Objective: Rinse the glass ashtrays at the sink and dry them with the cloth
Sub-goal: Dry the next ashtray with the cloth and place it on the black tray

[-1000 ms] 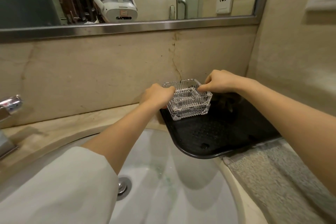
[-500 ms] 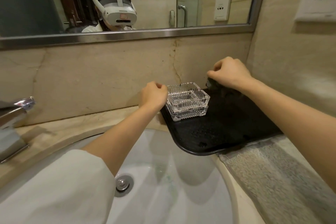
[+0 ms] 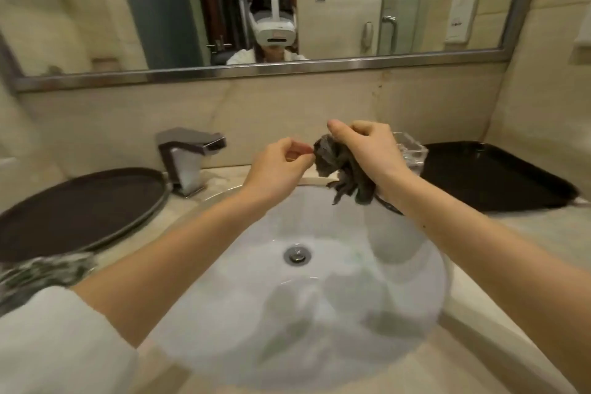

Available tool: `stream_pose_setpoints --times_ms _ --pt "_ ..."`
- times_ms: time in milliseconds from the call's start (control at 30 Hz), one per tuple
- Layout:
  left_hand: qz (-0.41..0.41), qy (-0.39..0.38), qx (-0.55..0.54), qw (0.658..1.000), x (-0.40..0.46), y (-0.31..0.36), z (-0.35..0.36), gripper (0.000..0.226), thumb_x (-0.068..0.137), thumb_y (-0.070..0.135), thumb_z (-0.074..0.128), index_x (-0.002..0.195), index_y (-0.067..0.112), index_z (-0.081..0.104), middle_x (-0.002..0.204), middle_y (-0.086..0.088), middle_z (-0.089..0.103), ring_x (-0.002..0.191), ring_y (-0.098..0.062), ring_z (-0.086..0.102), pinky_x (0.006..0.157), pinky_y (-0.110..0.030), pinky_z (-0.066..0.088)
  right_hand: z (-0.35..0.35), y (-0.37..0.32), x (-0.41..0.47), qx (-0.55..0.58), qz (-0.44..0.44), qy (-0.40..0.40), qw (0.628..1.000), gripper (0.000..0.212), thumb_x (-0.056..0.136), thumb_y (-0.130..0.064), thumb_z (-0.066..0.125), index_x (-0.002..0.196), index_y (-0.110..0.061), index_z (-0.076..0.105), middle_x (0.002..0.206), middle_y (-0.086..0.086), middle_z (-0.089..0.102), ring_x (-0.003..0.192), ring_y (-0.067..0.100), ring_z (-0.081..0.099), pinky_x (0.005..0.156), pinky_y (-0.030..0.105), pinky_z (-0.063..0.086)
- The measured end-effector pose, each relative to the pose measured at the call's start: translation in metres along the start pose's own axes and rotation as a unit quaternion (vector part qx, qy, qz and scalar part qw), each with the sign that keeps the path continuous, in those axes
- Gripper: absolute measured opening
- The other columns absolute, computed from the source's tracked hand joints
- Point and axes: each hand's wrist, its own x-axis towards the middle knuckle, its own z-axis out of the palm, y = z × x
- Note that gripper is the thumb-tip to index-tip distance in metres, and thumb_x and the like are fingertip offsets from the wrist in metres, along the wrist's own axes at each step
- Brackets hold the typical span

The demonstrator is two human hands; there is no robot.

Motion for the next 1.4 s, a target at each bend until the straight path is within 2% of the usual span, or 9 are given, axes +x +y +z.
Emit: stream_pose_setpoints --times_ms 167,267,400,500,633,733,867,1233,1400 --pt "-0.022 0.038 0.022 0.999 -0.075 -0.018 -0.086 0.019 0.090 0.016 0.058 0.109 0.015 0.059 0.103 0.001 0.065 0.097 -0.012 0.060 0.086 -0.024 0.045 0.080 -0.038 -0.056 0.208 0.106 -0.209 0.950 0.021 0.088 -0.024 0.051 0.094 -0.004 0.053 0.078 0.016 0.061 0.060 0.022 0.062 0.060 0.029 0.053" --pt "-0.034 0.080 0.054 0.995 -0.110 -0.035 -0.129 0.018 0.091 0.016 0.057 0.108 0.019 0.059 0.103 0.000 0.067 0.095 -0.011 0.062 0.083 -0.024 0.050 0.124 -0.048 -0.078 0.211 0.138 -0.314 0.915 0.051 0.070 -0.022 0.048 0.111 0.005 0.058 0.092 0.020 0.063 0.081 0.029 0.062 0.084 0.041 0.051" --pt "-0.036 0.114 0.120 0.986 -0.141 -0.053 -0.179 0.025 0.089 0.017 0.059 0.114 0.019 0.064 0.103 0.004 0.067 0.100 -0.013 0.062 0.093 -0.035 0.050 0.169 -0.060 -0.096 0.166 0.141 -0.326 0.920 0.021 0.080 0.000 0.040 0.094 0.003 0.056 0.082 0.016 0.060 0.074 0.024 0.060 0.078 0.035 0.051" --pt "-0.042 0.119 0.199 0.972 -0.153 -0.066 -0.214 0.025 0.093 0.016 0.054 0.115 0.021 0.062 0.106 0.007 0.064 0.102 -0.010 0.060 0.089 -0.027 0.047 0.190 -0.064 -0.097 0.154 0.167 -0.315 0.921 0.013 0.086 -0.015 0.046 0.086 -0.004 0.053 0.076 0.012 0.059 0.068 0.020 0.058 0.073 0.031 0.049" --pt "-0.083 0.015 0.350 0.933 -0.145 -0.091 -0.241 0.037 0.095 0.008 0.046 0.129 0.020 0.054 0.129 0.003 0.057 0.118 -0.013 0.052 0.098 -0.028 0.041 0.210 -0.062 -0.091 -0.025 0.102 -0.328 0.939 0.038 0.086 -0.048 0.057 0.071 -0.013 0.059 0.059 0.002 0.061 0.050 0.010 0.059 0.049 0.022 0.049" --pt "-0.090 -0.089 0.458 0.880 -0.127 -0.109 -0.248 0.044 0.094 0.013 0.050 0.137 0.024 0.044 0.138 0.004 0.049 0.126 -0.016 0.046 0.105 -0.034 0.038 0.227 -0.052 -0.091 -0.167 -0.004 -0.317 0.934 0.028 0.081 -0.044 0.066 0.063 -0.026 0.053 0.063 -0.010 0.055 0.065 0.008 0.055 0.059 0.020 0.045" --pt "-0.109 -0.182 0.512 0.832 -0.101 -0.120 -0.252 0.036 0.093 0.025 0.055 0.128 0.022 0.053 0.128 0.000 0.057 0.114 -0.019 0.053 0.095 -0.032 0.043 0.238 -0.043 -0.089 -0.251 0.014 -0.357 0.900 0.035 0.079 -0.048 0.066 0.065 -0.019 0.053 0.067 -0.003 0.055 0.064 0.011 0.052 0.056 0.022 0.042" --pt "-0.035 -0.195 0.473 0.858 -0.079 -0.106 -0.265 0.013 0.093 0.021 0.053 0.101 0.019 0.063 0.091 0.007 0.061 0.083 -0.013 0.056 0.075 -0.026 0.041 0.243 -0.041 -0.089 -0.100 0.095 -0.376 0.916 0.026 0.082 -0.032 0.064 0.085 -0.006 0.065 0.075 0.009 0.062 0.067 0.017 0.058 0.071 0.030 0.053" --pt "0.002 -0.101 0.344 0.933 -0.075 -0.080 -0.250 0.006 0.095 0.019 0.050 0.097 0.020 0.055 0.081 0.002 0.062 0.073 -0.013 0.059 0.064 -0.025 0.048 0.211 -0.052 -0.071 -0.076 0.045 -0.322 0.943 0.031 0.085 -0.026 0.059 0.084 0.003 0.067 0.074 0.015 0.064 0.060 0.016 0.057 0.063 0.029 0.053"
